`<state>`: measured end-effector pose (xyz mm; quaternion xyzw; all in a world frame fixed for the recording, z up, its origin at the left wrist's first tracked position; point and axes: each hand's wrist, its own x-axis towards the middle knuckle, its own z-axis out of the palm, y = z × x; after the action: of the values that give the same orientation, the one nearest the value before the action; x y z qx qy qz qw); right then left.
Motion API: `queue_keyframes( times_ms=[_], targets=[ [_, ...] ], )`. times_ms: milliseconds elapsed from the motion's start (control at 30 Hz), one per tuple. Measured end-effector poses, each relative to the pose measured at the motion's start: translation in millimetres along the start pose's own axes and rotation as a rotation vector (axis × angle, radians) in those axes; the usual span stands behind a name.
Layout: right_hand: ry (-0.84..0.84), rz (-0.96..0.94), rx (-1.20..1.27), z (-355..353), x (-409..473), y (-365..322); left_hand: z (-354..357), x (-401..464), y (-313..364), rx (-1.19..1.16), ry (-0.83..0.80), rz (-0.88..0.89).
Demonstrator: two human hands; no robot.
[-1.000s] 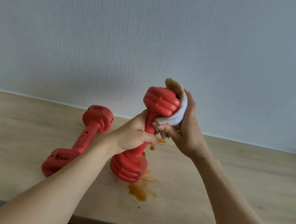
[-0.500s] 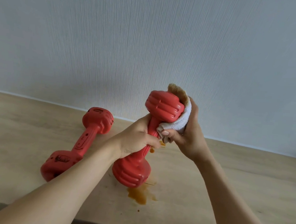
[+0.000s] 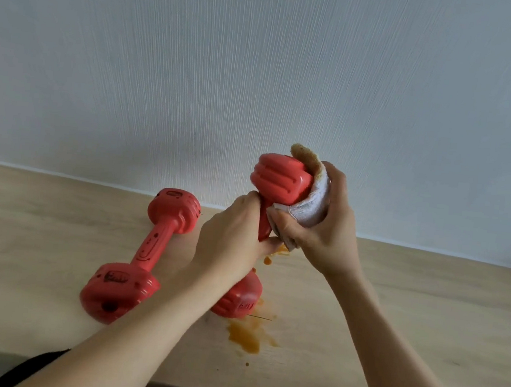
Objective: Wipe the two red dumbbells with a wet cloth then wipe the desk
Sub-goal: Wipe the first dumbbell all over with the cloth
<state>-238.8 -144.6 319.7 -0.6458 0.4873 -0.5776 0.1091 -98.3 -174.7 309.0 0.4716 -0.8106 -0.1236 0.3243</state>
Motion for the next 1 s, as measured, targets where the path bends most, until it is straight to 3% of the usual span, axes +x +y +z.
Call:
queue_keyframes(
  times_ms=[100,200,433,633,867,1000],
  targets=[
    [0.057,-0.064,-0.275,13,-3,-10,5,-3,-2,0.058,0.086,0.023],
    [0.013,-0.152,-0.443,19,0,-16,6,1,-8,0.010,0.062,0.010],
    [-0.222,-0.120,-0.200,-21,10,15,7,7,-8,-0.243,-0.083,0.051],
    [-0.206,-0.136,-0.130,-27,7,13,10,8,-9,-0.533,-0.299,0.009],
    [-0.002,-0.073,-0.366,11,5,-14,18,8,-6,-0.531,-0.184,0.015],
    [-0.153,-0.115,-0.099,-11,8,3,18,6,-8,-0.638,-0.252,0.019]
  ],
)
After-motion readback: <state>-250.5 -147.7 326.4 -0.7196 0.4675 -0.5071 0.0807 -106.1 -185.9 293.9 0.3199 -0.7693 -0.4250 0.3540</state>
